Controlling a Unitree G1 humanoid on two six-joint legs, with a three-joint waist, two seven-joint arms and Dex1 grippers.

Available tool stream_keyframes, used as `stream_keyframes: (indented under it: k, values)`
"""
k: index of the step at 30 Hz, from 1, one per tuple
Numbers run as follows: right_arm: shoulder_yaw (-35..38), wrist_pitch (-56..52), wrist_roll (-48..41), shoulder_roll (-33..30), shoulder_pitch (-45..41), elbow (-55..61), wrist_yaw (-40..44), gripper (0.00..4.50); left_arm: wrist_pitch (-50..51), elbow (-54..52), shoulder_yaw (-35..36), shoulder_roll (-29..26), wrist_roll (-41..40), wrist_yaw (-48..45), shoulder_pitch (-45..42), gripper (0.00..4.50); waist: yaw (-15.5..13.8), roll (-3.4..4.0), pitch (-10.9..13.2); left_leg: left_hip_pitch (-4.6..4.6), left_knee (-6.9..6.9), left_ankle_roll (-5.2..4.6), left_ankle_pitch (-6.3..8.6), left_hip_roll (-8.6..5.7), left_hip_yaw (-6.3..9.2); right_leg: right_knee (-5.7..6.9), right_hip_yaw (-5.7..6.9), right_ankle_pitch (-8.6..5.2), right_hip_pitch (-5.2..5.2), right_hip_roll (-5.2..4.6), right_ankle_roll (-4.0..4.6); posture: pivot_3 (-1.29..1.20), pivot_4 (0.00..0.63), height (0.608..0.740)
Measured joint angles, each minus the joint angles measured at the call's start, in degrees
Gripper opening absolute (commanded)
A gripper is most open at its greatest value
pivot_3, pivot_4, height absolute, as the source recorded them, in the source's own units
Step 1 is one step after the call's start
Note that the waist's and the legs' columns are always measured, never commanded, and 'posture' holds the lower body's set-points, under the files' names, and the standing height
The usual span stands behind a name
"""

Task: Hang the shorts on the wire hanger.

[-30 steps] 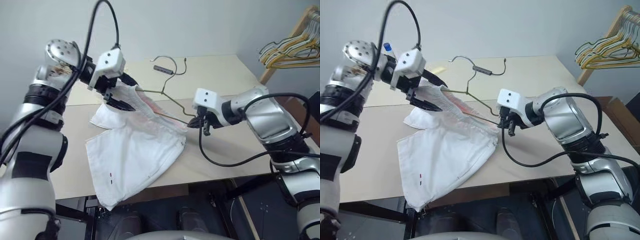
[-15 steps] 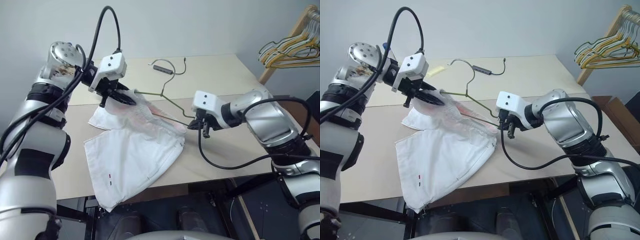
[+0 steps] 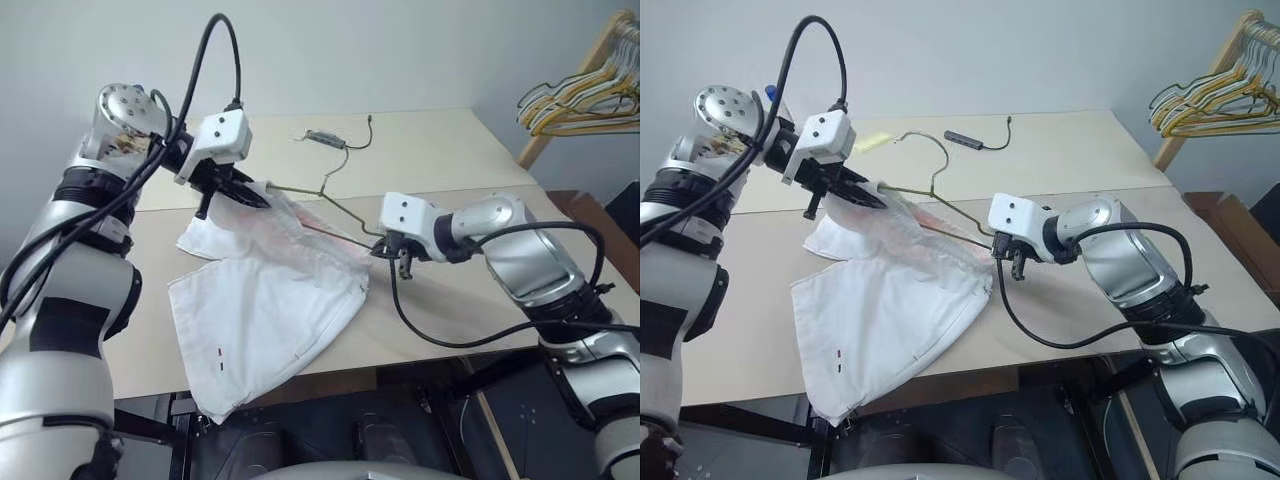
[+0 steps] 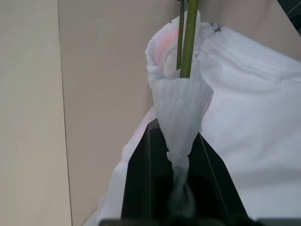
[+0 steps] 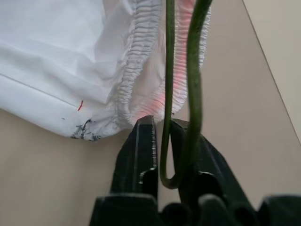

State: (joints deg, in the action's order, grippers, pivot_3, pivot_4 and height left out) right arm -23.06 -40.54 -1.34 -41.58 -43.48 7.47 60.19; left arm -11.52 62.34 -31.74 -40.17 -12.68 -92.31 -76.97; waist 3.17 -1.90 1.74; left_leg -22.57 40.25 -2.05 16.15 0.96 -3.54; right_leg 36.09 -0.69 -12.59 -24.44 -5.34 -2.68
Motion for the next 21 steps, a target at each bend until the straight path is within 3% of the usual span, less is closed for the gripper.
stream_keyframes:
  k: [7,12,15,21]
  values:
    - [11.6,-5.6,-3.4,-1.9,3.9,3.4,-3.7,4.05,-0.9,4.0,6.8,0.9,5.9,0.5,-0.3,0.00,0.2,0.00,0.0,-0.12,0.09,-0.02,0.01,-0.01,0.01,-0.01,0.10,0.02,0.02,-0.04,-0.03,-0.09,0.000,0.740]
    - [21.4,-14.5,-9.4,-2.0,9.5,8.4,-6.3,4.05,-1.1,4.7,10.4,2.2,9.3,1.8,-0.4,0.00,0.3,-0.01,0.0,-0.12,0.11,-0.05,0.03,0.00,0.04,-0.01,0.10,0.02,0.03,-0.03,-0.04,-0.09,0.000,0.740]
    - [22.6,-18.3,-12.3,-0.4,15.4,10.9,-7.8,4.05,-1.1,4.9,12.0,2.3,10.7,1.8,-0.4,0.00,0.5,-0.02,0.0,-0.12,0.13,-0.06,0.03,-0.01,0.05,0.00,0.08,0.03,0.05,-0.04,-0.04,-0.09,0.000,0.740]
    - [21.1,-23.9,-16.8,15.1,19.7,8.7,-15.0,4.05,-1.0,5.0,14.7,2.4,12.9,1.6,-1.1,0.00,1.3,-0.01,0.0,0.08,0.12,-0.06,0.04,0.02,0.17,0.10,-0.06,0.03,0.10,0.02,-0.05,-0.08,0.000,0.740]
